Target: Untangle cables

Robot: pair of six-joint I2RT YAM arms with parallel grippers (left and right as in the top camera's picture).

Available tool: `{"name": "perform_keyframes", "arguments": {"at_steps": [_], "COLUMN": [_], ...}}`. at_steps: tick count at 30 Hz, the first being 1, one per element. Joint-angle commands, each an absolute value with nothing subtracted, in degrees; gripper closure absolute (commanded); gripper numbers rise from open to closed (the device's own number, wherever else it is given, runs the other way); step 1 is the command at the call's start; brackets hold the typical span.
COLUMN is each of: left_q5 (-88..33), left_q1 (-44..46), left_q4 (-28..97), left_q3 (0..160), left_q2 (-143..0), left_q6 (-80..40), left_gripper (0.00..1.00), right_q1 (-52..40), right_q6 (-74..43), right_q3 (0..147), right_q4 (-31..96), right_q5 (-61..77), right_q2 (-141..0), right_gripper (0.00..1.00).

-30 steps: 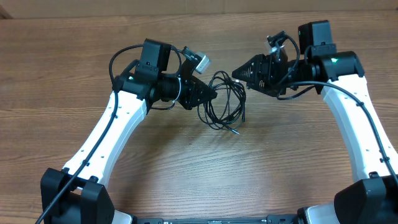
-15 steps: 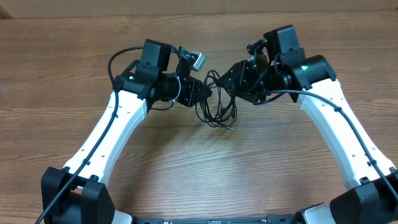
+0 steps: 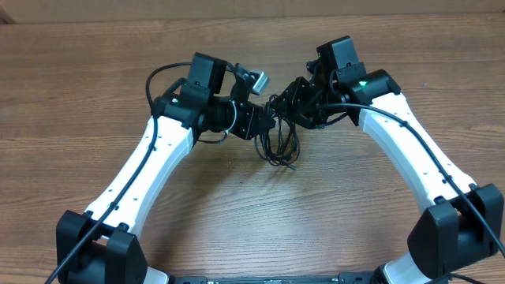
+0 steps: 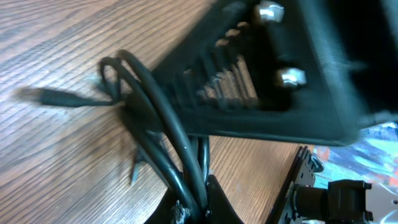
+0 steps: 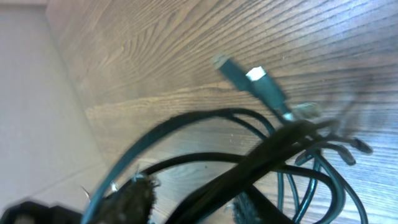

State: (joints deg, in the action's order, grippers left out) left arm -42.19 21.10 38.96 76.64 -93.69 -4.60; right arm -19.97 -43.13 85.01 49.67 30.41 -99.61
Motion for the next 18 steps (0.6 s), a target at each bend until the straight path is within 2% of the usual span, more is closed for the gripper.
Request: {"name": "perform_keyframes", "arguments": {"at_steps": [1, 2, 4, 7, 11, 14, 15, 17, 18], "left_q5": [-46.04, -46.09, -46.11, -45.82, -39.13, -35.46, -34.02, -32.82, -32.38], "left_q1": [22.57, 22.28, 21.28, 19.07, 17.58, 17.69, 18.02, 18.52, 18.81], "left_q4": [37.89, 38.04, 38.46, 39.75, 43.55, 45.63, 46.48, 46.72, 46.72], "left_q3": [77.36, 77.36, 77.36, 77.36, 77.36, 77.36, 77.36, 77.30, 77.25], "left_q2": [-93.86, -93.86, -93.86, -93.86, -93.86, -93.89, -94.04, -94.50, -94.96], "left_q6": [-5.13, -5.15, -5.15, -5.06, -4.69, -4.71, -4.73, -4.89, -5.02], "left_gripper": [0.96, 0.96, 0.96, 0.96, 0.96, 0.92, 0.87, 0.86, 0.81], "right_q1": [-20.03, -19.46, -18.24, -15.22, -11.86, -11.51, -11.62, -11.81, -11.90], "right_q6": [-41.50, -40.82, -39.99, -38.11, -34.76, -33.34, -32.84, -32.62, -32.47], "right_q3": [84.68, 84.68, 84.68, 84.73, 84.73, 84.73, 84.73, 84.71, 84.71], "right_q4": [48.51, 48.86, 49.39, 49.71, 51.09, 52.42, 53.28, 54.00, 54.30], "right_q5": [29.15, 28.91, 28.62, 28.77, 30.76, 30.72, 30.68, 30.68, 30.70], "right_q2": [-100.42, -100.42, -100.42, -100.42, -100.42, -100.42, -100.42, -100.42, -100.42], "right_gripper": [0.71, 0.84, 0.96, 0.96, 0.96, 0.96, 0.96, 0.96, 0.96]}}
